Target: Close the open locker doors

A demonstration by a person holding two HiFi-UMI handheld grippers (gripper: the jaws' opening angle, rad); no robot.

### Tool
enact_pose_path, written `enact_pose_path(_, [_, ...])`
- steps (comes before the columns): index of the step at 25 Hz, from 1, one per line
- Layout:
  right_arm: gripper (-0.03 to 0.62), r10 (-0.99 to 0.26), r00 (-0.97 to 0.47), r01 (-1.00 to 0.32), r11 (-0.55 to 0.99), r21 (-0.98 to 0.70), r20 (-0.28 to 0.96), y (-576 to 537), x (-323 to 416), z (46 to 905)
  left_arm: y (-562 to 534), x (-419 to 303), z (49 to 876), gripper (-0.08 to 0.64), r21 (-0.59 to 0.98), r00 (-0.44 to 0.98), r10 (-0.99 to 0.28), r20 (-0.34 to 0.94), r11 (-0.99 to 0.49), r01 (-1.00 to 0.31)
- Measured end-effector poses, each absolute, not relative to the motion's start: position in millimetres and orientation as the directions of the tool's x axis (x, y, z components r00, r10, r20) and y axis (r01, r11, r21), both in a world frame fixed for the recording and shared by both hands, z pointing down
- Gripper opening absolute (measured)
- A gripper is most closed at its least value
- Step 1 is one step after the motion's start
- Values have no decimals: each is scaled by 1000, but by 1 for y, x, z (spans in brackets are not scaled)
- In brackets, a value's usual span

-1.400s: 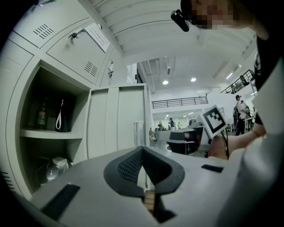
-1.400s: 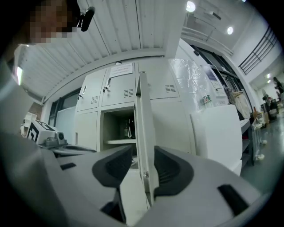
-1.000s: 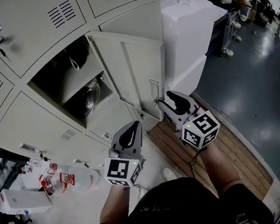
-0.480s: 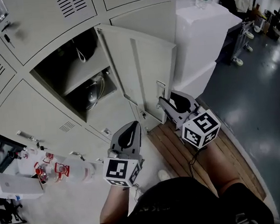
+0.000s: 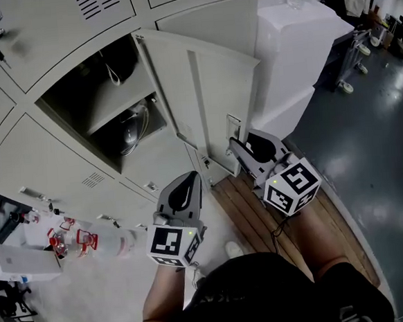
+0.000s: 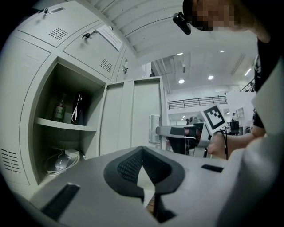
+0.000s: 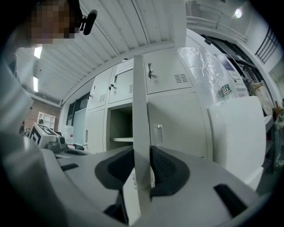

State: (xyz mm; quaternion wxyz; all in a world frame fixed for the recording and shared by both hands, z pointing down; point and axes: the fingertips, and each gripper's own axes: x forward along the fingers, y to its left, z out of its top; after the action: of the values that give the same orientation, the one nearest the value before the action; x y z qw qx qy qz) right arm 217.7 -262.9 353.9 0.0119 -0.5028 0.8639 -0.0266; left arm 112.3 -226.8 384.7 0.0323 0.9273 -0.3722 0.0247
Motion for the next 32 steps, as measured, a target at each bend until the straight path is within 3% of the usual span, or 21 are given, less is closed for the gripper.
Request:
enact_pose_path(14, [123, -830, -558, -828, 557, -55, 1, -246, 177, 354, -227, 88, 382, 5, 46, 722, -686, 85, -722, -691])
enact_pose_path(32, [164, -819, -573, -819, 573, -1, 17, -236, 55, 352, -221, -24, 376, 5, 40, 655, -749, 99, -655, -755])
